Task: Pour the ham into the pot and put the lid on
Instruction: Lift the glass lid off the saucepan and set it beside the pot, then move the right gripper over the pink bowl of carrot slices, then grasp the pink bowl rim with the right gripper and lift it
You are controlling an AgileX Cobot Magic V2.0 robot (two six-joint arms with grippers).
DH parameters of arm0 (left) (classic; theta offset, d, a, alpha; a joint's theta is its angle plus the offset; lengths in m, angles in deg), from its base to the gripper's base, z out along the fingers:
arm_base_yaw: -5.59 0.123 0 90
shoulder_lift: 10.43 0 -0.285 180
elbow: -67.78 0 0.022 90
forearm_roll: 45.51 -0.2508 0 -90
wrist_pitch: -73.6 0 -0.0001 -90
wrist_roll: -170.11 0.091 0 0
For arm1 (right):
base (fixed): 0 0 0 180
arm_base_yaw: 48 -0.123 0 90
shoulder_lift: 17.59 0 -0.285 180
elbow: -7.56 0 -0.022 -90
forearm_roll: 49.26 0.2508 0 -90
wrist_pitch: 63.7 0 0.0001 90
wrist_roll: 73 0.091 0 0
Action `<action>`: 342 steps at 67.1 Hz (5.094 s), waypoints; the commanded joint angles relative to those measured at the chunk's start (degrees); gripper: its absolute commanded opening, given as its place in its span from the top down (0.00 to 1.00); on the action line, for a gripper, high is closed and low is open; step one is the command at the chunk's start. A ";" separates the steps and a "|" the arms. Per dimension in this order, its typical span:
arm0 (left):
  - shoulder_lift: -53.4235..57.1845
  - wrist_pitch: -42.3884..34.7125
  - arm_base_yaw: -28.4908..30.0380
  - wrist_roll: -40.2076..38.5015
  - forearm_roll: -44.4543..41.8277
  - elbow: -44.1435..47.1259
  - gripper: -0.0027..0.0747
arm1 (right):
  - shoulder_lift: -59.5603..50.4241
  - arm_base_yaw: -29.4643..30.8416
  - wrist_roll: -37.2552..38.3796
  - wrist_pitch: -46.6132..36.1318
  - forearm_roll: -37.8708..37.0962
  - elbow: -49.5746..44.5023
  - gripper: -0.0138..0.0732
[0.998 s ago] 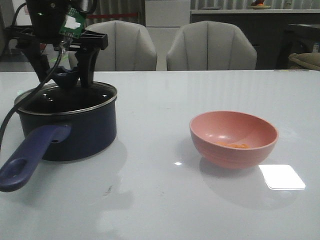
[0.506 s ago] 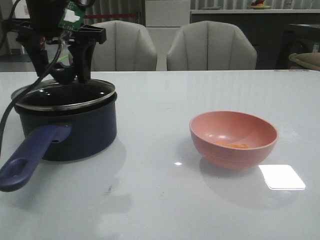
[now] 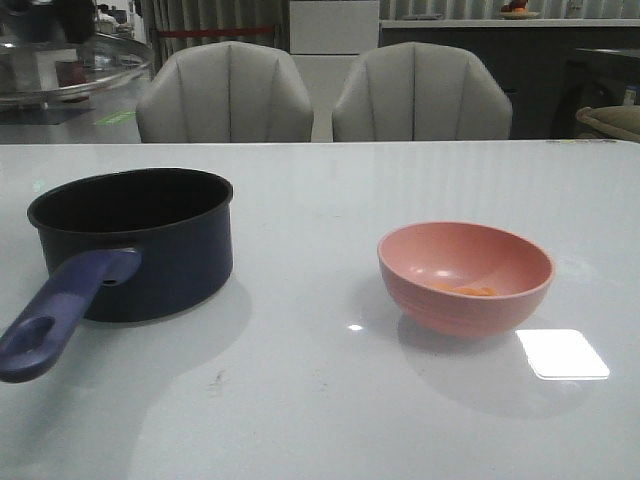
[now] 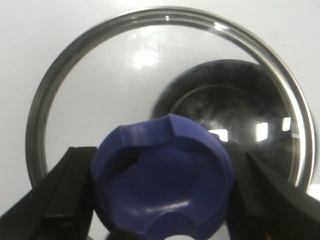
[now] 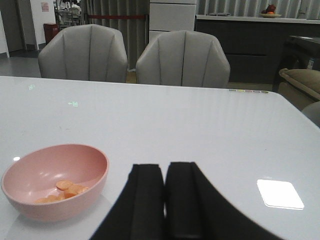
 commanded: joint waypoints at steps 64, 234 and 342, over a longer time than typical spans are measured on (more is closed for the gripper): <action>1.12 -29.48 15.65 2.38 6.04 39.73 0.59 | -1.12 -0.06 -0.45 -5.04 -0.53 0.33 0.66; 93.45 -48.11 -4.60 2.63 5.94 81.25 0.14 | 3.68 -0.07 0.74 -5.45 0.58 10.11 0.66; 93.54 -48.11 -4.60 2.63 6.38 81.25 0.14 | 95.55 -10.79 0.98 11.58 8.04 55.54 0.51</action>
